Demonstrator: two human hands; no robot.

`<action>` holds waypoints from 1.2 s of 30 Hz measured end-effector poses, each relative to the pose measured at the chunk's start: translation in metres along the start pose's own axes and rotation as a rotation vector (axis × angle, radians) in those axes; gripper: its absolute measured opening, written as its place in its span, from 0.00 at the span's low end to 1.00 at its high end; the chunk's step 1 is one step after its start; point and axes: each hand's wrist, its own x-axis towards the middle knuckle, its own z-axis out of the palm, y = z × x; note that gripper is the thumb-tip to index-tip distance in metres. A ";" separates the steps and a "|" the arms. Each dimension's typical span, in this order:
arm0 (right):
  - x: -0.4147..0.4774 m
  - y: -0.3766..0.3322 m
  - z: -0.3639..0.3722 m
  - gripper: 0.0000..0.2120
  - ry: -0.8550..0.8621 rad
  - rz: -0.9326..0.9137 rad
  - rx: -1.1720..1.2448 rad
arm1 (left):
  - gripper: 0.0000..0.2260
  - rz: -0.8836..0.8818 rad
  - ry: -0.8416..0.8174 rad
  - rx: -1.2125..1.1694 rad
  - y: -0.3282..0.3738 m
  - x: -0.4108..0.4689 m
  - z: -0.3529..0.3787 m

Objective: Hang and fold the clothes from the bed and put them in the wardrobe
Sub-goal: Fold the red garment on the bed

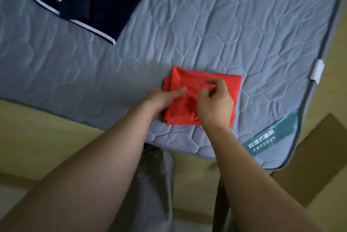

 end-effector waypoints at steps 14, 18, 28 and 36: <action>-0.050 -0.055 -0.112 0.26 -0.541 0.427 0.100 | 0.20 0.195 0.424 0.214 0.078 -0.173 0.000; -0.120 -0.130 -0.145 0.32 -0.760 0.241 0.074 | 0.20 0.226 0.561 0.062 0.109 -0.304 -0.065; -0.308 -0.373 -0.143 0.14 -0.837 -0.175 0.218 | 0.13 0.506 0.870 -0.481 0.101 -0.619 -0.281; -0.428 -0.557 -0.016 0.16 -1.343 -0.458 0.059 | 0.19 0.700 1.089 -0.511 0.064 -0.723 -0.500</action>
